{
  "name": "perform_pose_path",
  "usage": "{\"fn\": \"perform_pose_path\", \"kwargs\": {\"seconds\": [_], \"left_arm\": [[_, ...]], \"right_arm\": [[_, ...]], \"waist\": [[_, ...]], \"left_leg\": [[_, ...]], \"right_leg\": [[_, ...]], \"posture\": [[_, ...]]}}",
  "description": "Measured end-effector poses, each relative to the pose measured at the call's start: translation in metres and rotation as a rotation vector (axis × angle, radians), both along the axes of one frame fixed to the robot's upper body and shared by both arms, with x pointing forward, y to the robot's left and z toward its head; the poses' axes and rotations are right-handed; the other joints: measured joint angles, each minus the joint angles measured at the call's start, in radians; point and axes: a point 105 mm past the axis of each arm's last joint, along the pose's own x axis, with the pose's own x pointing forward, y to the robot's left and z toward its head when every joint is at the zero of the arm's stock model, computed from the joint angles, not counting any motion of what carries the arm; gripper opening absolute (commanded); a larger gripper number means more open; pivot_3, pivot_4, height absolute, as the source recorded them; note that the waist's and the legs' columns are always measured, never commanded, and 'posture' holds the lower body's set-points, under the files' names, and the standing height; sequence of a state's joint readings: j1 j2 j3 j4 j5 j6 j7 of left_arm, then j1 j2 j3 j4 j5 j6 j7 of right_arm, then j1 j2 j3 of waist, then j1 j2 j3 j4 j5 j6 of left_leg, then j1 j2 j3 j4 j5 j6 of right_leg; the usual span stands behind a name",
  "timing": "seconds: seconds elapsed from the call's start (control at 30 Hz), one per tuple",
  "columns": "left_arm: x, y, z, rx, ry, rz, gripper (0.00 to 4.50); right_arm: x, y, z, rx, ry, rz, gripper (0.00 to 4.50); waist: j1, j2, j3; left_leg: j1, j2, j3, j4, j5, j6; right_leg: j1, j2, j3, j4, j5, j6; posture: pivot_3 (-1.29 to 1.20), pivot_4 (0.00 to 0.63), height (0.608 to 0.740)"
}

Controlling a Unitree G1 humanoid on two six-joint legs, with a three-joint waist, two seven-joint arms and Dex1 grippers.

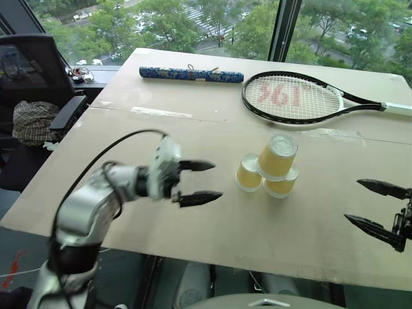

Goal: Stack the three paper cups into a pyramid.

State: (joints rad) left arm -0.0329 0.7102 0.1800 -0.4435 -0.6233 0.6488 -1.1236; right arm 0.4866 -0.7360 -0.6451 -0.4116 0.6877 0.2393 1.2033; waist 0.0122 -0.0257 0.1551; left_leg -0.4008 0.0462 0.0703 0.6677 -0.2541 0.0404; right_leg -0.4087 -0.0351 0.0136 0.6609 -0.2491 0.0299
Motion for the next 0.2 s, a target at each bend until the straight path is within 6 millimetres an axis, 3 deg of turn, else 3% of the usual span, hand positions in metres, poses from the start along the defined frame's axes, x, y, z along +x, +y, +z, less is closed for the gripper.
{"fn": "perform_pose_path", "kwargs": {"seconds": [0.07,0.2], "left_arm": [[-0.013,0.022,-0.018,0.017,0.039,0.113,4.47],[-0.031,0.044,-0.038,0.045,0.074,0.22,4.47]], "right_arm": [[-0.003,-0.008,-0.009,-0.033,0.014,-0.05,4.5],[-0.007,-0.017,-0.02,-0.073,0.042,-0.093,4.5]], "waist": [[0.0,0.0,0.0],[0.001,0.0,-0.001]], "left_leg": [[0.002,0.0,0.001,0.0,0.0,0.0],[0.003,0.001,0.002,0.0,0.0,0.0]], "right_leg": [[0.001,-0.004,0.001,0.0,0.0,-0.001],[0.001,-0.005,0.002,0.0,-0.001,-0.001]], "posture": [[0.0,0.15,0.74],[0.0,0.15,0.74]]}}
